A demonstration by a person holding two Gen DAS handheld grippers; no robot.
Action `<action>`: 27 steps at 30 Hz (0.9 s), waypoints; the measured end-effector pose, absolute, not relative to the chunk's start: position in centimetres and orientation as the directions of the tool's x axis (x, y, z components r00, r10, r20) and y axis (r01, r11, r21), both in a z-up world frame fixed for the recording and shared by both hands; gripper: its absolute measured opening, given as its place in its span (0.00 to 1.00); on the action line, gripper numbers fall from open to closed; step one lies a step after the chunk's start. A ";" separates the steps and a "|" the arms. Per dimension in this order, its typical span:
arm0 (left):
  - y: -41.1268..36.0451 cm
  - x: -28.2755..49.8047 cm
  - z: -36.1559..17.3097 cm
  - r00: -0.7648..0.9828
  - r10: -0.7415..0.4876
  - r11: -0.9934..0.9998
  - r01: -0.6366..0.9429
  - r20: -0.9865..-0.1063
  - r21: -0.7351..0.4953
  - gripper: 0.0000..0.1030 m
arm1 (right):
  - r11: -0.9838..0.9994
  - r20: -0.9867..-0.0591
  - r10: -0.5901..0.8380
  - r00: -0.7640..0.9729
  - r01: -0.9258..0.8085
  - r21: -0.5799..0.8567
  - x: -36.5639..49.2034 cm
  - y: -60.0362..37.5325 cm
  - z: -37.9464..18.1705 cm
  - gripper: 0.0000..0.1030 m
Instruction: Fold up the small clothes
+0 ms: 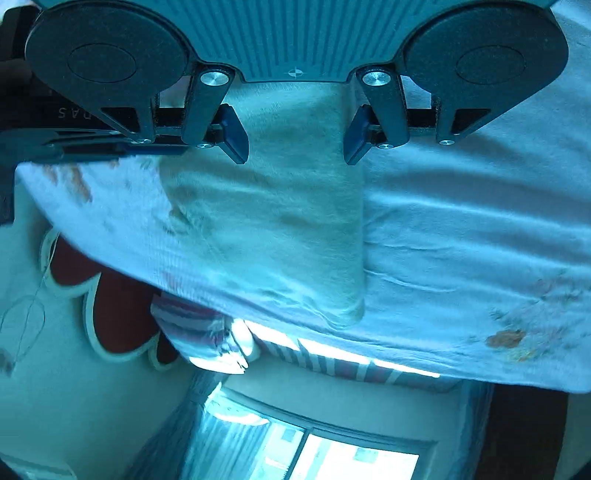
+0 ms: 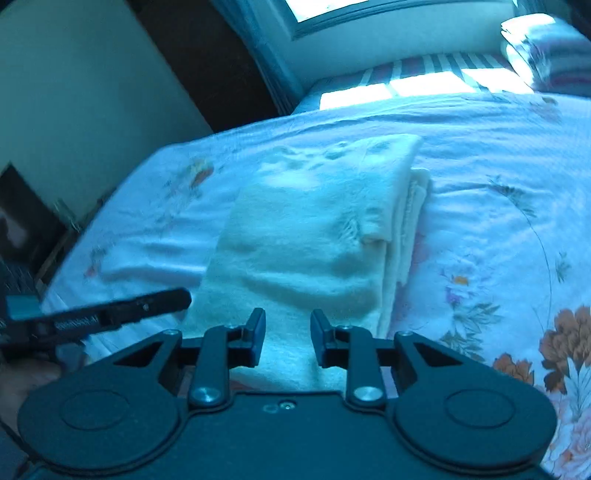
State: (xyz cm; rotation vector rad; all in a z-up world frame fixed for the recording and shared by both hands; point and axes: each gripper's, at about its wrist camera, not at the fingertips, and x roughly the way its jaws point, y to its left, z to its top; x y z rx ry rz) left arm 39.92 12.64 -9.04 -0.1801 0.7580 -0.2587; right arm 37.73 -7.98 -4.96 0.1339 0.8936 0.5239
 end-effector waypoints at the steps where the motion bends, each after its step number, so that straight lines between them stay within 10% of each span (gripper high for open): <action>1: 11.2 39.9 -9.6 0.692 -0.232 0.972 0.181 -0.684 -0.148 0.56 | 0.875 -0.723 0.455 0.519 -0.411 0.256 37.5 -7.2 -5.2 0.25; 9: 14.2 39.5 -10.8 0.701 -0.183 0.983 0.113 -0.690 -0.147 0.77 | 0.913 -0.718 0.355 0.598 -0.389 0.127 35.7 -9.6 -6.3 0.20; 12: 13.3 38.7 -9.2 0.725 -0.117 0.991 0.042 -0.679 -0.126 0.77 | 0.931 -0.733 0.334 0.592 -0.330 0.157 36.7 -9.8 -6.7 0.51; 17: 9.8 32.8 -4.5 0.810 -0.047 0.998 0.015 -0.585 -0.059 1.00 | 0.934 -0.680 0.349 0.645 -0.298 0.197 33.4 -11.5 -3.8 0.68; 19: 8.4 30.5 -3.3 0.823 -0.019 1.000 0.014 -0.567 -0.013 1.00 | 0.937 -0.664 0.337 0.667 -0.309 0.165 31.3 -11.5 -2.5 0.98; 27: 6.3 22.1 0.1 0.860 -0.008 1.000 0.003 -0.509 -0.011 1.00 | 0.960 -0.560 0.253 0.789 -0.276 0.045 22.3 -11.6 2.0 1.00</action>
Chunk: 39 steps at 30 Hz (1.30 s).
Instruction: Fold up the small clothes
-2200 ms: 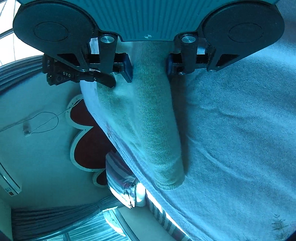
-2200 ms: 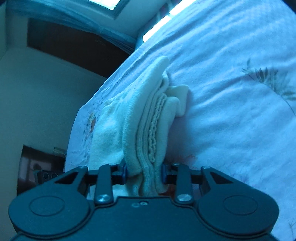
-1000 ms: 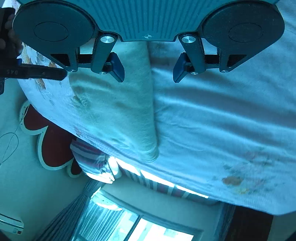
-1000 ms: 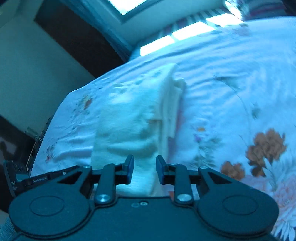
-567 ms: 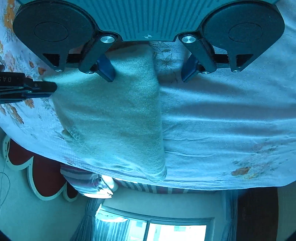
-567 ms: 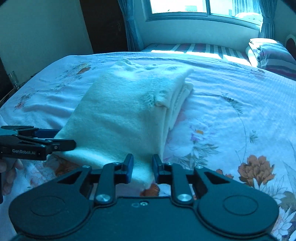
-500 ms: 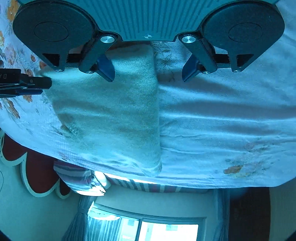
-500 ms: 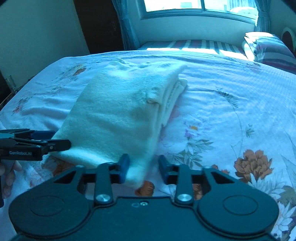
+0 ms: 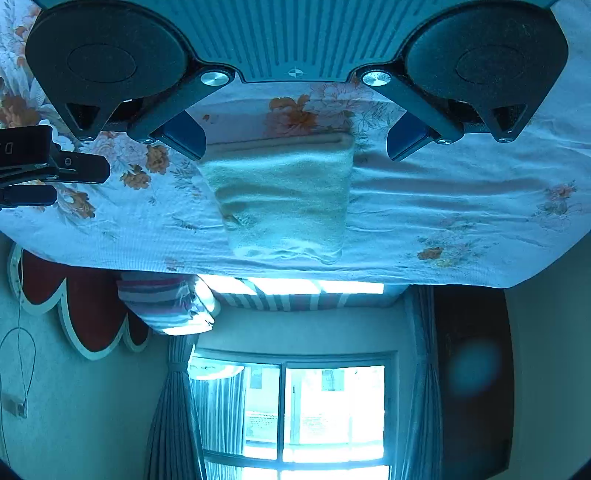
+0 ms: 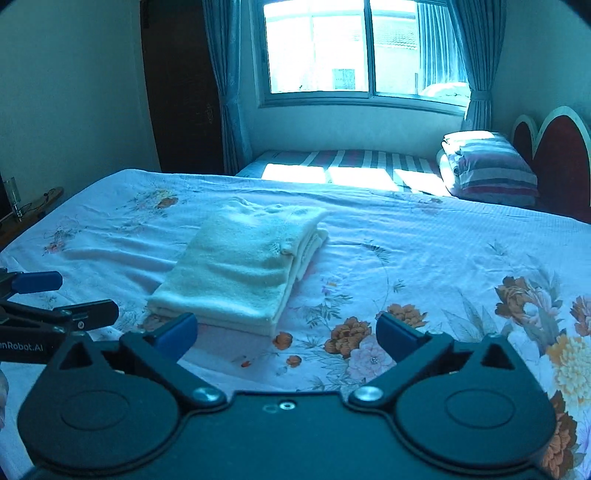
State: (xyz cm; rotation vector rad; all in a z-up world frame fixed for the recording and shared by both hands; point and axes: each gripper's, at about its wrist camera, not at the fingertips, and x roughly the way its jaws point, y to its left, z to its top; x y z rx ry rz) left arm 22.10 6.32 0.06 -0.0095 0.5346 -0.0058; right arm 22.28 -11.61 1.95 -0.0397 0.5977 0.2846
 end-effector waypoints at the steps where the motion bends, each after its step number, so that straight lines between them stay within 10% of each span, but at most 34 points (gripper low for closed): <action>1: 6.3 20.9 0.4 0.865 -0.005 1.000 -0.006 -0.502 -0.019 1.00 | 0.963 -0.548 0.245 0.800 -0.267 0.040 21.1 -11.7 2.4 1.00; 39: 3.8 7.9 5.9 0.937 -0.016 0.998 -0.005 -0.350 -0.057 1.00 | 0.976 -0.404 0.210 0.890 -0.215 0.034 8.3 -14.8 8.4 1.00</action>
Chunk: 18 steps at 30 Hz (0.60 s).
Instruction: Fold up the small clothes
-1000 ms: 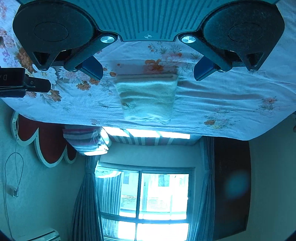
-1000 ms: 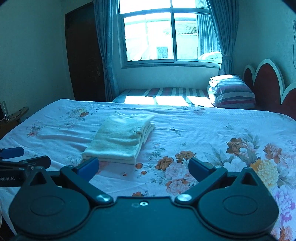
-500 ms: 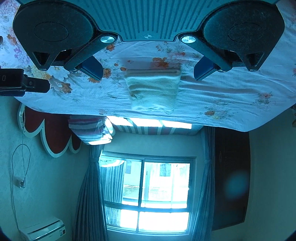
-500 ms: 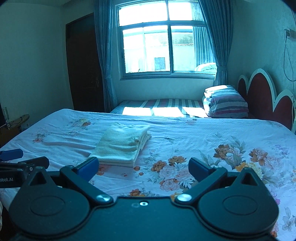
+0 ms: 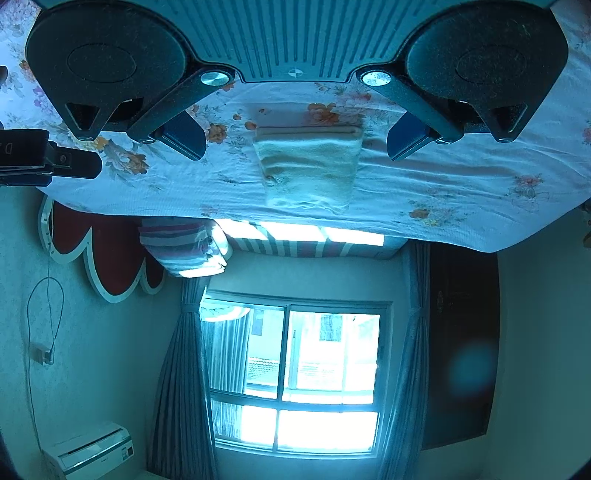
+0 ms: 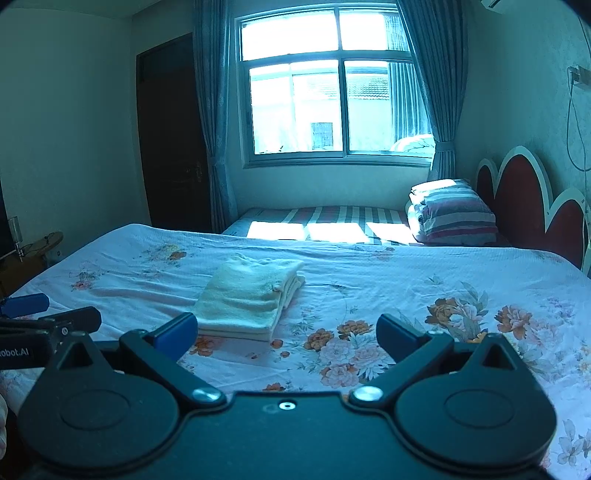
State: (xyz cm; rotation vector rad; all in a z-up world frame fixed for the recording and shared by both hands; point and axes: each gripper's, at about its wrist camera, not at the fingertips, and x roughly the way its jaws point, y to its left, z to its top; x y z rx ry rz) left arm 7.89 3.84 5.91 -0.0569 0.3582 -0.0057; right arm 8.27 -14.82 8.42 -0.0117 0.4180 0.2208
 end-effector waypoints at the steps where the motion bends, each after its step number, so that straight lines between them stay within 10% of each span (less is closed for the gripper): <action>1: 3.7 7.8 5.9 0.936 -0.017 0.998 -0.003 -0.351 -0.056 1.00 | 0.976 -0.403 0.210 0.891 -0.214 0.037 8.2 -14.9 8.4 1.00; 18: 3.8 7.7 6.0 0.937 -0.030 0.999 0.012 -0.348 -0.052 1.00 | 0.979 -0.406 0.199 0.892 -0.203 0.035 8.1 -14.5 8.4 1.00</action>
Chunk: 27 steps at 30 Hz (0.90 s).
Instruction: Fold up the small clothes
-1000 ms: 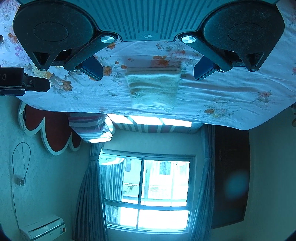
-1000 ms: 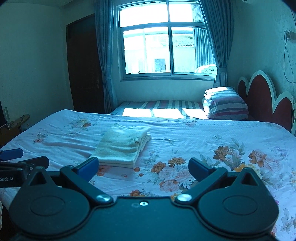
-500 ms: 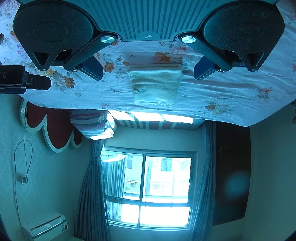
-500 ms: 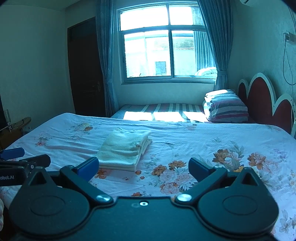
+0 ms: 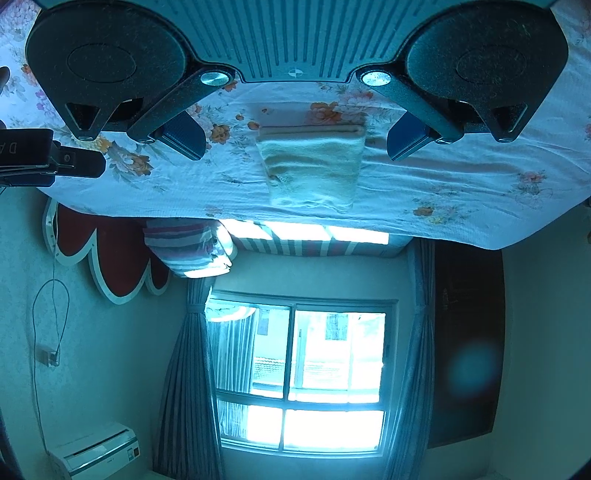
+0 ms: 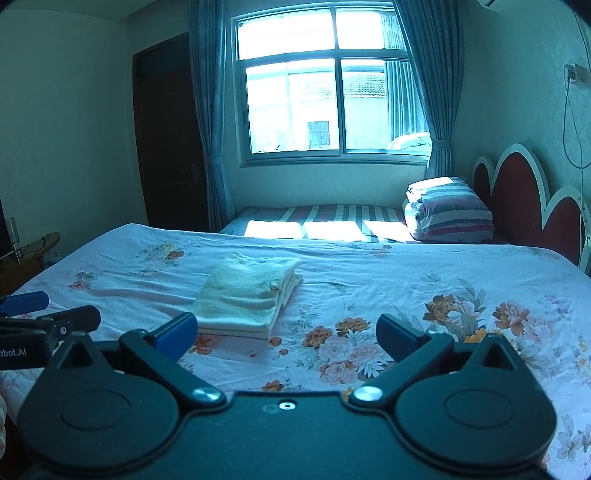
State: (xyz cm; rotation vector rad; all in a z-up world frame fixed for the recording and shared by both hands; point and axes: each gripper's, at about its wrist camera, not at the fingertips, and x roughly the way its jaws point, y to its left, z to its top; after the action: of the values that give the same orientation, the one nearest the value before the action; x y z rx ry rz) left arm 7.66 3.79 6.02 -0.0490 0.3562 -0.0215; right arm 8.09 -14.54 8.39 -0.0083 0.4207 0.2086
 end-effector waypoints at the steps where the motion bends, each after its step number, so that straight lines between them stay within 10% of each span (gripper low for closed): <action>1: 3.8 7.7 6.0 0.937 -0.031 0.999 0.014 -0.349 -0.051 1.00 | 0.979 -0.406 0.198 0.892 -0.202 0.034 8.1 -14.5 8.4 1.00; 27: 3.8 7.4 5.8 0.937 -0.020 0.999 0.004 -0.349 -0.049 1.00 | 0.978 -0.410 0.202 0.890 -0.206 0.034 8.2 -14.2 8.3 1.00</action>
State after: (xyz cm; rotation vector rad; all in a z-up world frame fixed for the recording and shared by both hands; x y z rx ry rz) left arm 7.40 3.83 5.82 -0.0475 0.3567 -0.0124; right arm 8.15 -14.25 8.26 -0.0103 0.4246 0.2118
